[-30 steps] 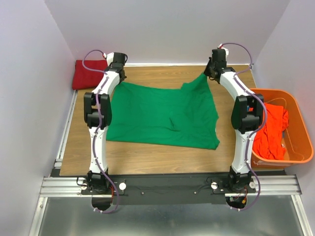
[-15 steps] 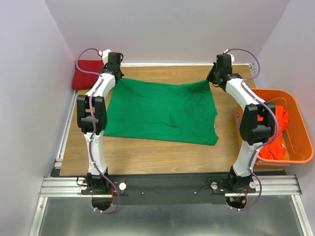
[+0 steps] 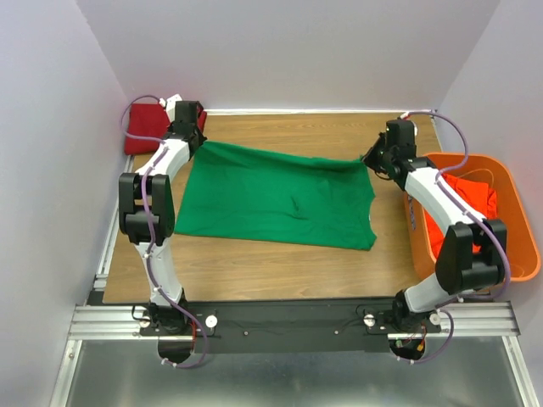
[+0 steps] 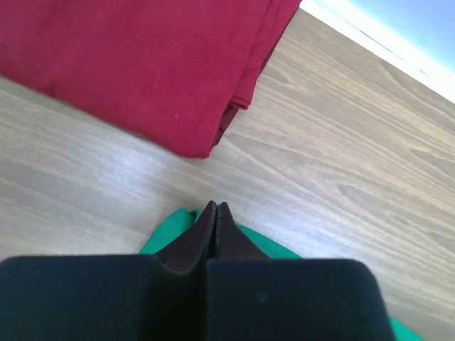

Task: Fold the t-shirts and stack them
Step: Grap the side of the flattened tshirt furthest away from the robot with both arms, then fold the other side of the tshirt into a rectangle

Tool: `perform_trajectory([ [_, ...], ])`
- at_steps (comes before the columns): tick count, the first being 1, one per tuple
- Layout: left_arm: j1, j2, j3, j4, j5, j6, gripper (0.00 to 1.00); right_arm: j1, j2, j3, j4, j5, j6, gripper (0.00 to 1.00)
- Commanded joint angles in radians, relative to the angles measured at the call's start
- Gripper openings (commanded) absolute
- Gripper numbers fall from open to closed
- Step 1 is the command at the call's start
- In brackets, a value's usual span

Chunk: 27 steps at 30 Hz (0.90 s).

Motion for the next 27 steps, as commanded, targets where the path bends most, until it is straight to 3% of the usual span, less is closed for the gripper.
perform_trajectory([
  [1,0.01,-0.085,-0.053,0.062,0.012,-0.017,0.0,-0.001,-0.079,-0.084,0.003,-0.037,0.028,0.04],
  [14,0.019,-0.162,-0.21,0.108,0.009,-0.041,0.0,-0.001,-0.269,-0.279,0.003,-0.086,0.04,0.04],
  [27,0.021,-0.239,-0.374,0.16,0.013,-0.112,0.0,-0.003,-0.357,-0.415,0.002,-0.089,0.062,0.04],
])
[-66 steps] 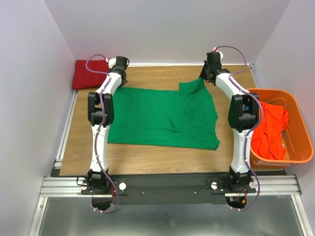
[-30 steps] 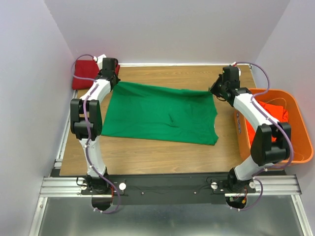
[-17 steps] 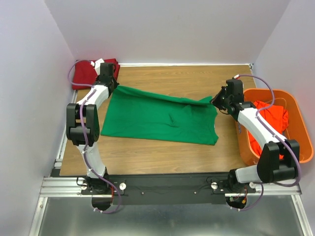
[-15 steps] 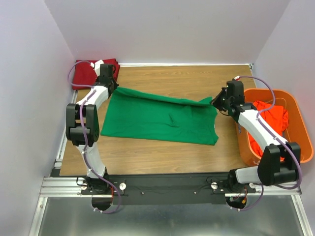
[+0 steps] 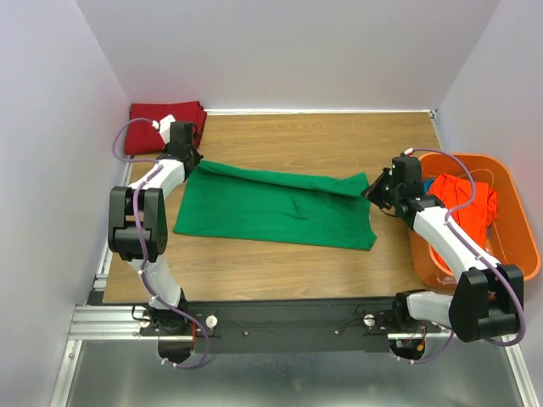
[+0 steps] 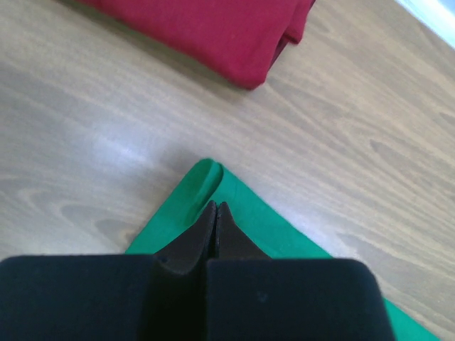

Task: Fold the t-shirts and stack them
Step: Fold the other side of the tshirt into a rectangle

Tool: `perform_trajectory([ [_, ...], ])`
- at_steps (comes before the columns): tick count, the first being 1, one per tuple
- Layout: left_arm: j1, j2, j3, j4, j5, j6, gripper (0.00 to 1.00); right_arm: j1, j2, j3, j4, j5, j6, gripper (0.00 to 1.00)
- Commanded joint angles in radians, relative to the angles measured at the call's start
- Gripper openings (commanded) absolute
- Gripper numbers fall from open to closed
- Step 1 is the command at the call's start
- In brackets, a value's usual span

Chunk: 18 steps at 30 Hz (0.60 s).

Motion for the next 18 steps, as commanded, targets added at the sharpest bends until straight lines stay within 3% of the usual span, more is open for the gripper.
perform_trajectory([
  [1,0.006,-0.058,-0.059,0.041,0.002,-0.047,0.0,-0.003,-0.038,-0.035,-0.003,-0.003,0.021,0.04],
  [18,0.006,-0.161,-0.246,0.088,0.022,-0.143,0.0,-0.003,-0.032,-0.114,-0.002,-0.011,0.042,0.04],
])
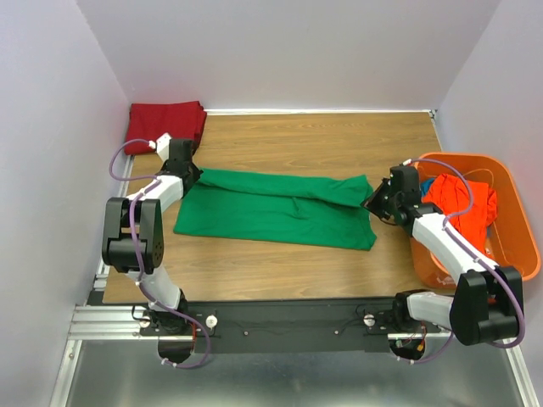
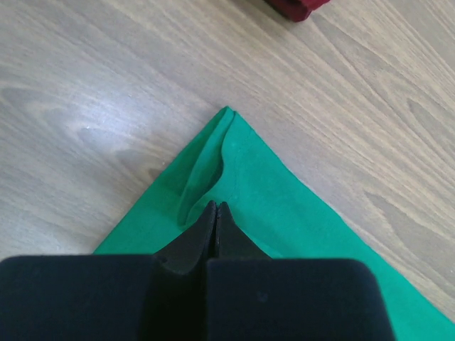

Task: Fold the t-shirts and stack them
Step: Fold the other side of the tshirt into a rectangle

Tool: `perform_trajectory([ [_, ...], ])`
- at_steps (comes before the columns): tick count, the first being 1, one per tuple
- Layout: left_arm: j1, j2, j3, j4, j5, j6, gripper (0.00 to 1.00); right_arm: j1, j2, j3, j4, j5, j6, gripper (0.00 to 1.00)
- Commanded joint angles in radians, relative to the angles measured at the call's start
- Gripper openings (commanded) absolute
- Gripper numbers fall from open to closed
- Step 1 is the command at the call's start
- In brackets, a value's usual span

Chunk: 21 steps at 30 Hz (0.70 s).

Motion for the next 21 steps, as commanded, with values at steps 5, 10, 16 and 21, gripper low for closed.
perform_trajectory([
  [5,0.006,-0.067,-0.058,0.054,0.013,-0.048,0.0,-0.004,0.009,-0.038,-0.002,-0.005,0.015,0.04],
  [10,0.006,-0.088,-0.074,0.055,0.01,-0.066,0.0,-0.004,0.015,-0.049,-0.004,0.014,0.019,0.05],
  [16,0.006,-0.111,-0.071,0.048,0.004,-0.056,0.0,-0.003,-0.008,-0.042,-0.008,0.023,0.022,0.05],
  [21,0.009,-0.12,-0.084,0.043,0.005,-0.056,0.0,-0.003,-0.017,-0.05,-0.018,0.053,0.024,0.05],
])
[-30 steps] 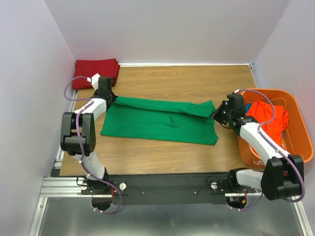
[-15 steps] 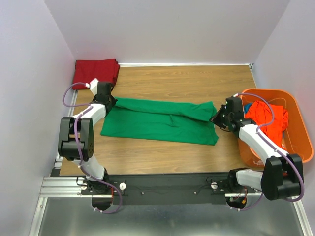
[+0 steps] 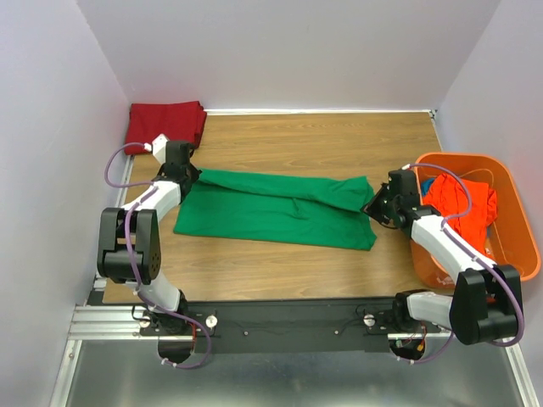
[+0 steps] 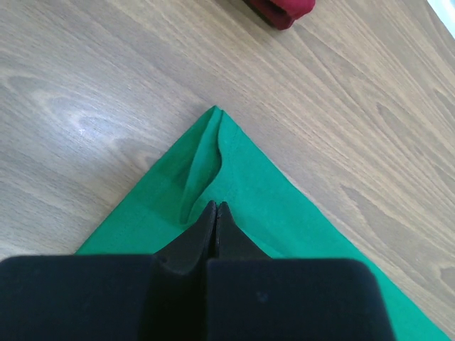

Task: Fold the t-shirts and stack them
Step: Fold the other side of the tshirt into a rectangle

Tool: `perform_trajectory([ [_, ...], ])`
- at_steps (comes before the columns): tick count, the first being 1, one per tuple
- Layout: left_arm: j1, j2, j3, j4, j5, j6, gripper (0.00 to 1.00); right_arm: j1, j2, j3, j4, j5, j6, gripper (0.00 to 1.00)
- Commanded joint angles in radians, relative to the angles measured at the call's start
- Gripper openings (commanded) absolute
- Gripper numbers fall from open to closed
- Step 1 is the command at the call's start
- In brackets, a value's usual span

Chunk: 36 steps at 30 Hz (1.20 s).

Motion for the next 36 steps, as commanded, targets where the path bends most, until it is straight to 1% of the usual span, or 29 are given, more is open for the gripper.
perform_trajectory([
  [1,0.011,-0.038,-0.018,0.007,-0.003,-0.008,0.0,-0.003,-0.024,-0.013,-0.019,0.053,0.012,0.06],
  [14,0.024,-0.05,-0.058,0.008,0.004,-0.015,0.0,-0.004,-0.046,-0.062,-0.022,0.044,0.037,0.07],
  [16,0.024,-0.047,-0.067,0.014,0.01,-0.022,0.0,-0.003,-0.044,-0.069,-0.02,0.044,0.037,0.1],
  [17,0.024,-0.049,-0.073,0.016,0.013,-0.024,0.0,-0.003,-0.044,-0.076,-0.02,0.045,0.037,0.14],
  [18,0.024,-0.049,-0.075,0.016,0.015,-0.027,0.02,-0.004,-0.042,-0.076,-0.02,0.045,0.037,0.18],
  [20,0.026,-0.056,-0.076,0.016,0.021,-0.027,0.11,-0.003,-0.042,-0.076,-0.02,0.044,0.03,0.26],
  [21,0.026,-0.062,-0.079,0.016,0.026,-0.027,0.22,-0.003,-0.045,-0.073,-0.022,0.038,0.026,0.36],
  [22,0.026,-0.07,-0.081,0.016,0.029,-0.027,0.3,-0.004,-0.052,-0.07,-0.022,0.038,0.023,0.42],
  [24,0.029,-0.101,-0.078,0.013,0.038,-0.024,0.41,-0.004,-0.058,-0.053,-0.022,0.038,0.006,0.57],
  [26,0.031,-0.136,-0.073,0.008,0.047,-0.015,0.46,-0.003,-0.038,-0.022,-0.022,0.038,-0.028,0.63],
  [27,0.031,-0.148,-0.066,0.008,0.061,-0.009,0.5,-0.003,-0.018,0.019,-0.022,0.038,-0.037,0.63],
  [28,0.031,-0.156,-0.06,0.004,0.069,-0.001,0.5,-0.003,0.005,0.044,-0.022,0.038,-0.046,0.63],
  [29,0.031,-0.171,-0.053,0.001,0.075,0.014,0.5,-0.003,0.066,0.067,-0.022,0.006,-0.058,0.63],
  [32,0.028,-0.185,-0.032,0.001,0.131,0.051,0.5,0.0,0.164,0.16,-0.002,-0.024,-0.065,0.63],
  [33,0.028,-0.185,-0.024,0.001,0.163,0.08,0.5,0.0,0.23,0.183,0.01,-0.022,-0.068,0.63],
  [35,0.023,-0.184,-0.017,-0.01,0.185,0.116,0.49,0.014,0.281,0.254,0.016,0.002,-0.075,0.63],
  [36,0.021,-0.185,-0.014,-0.025,0.199,0.125,0.49,0.02,0.331,0.274,0.019,0.027,-0.077,0.63],
])
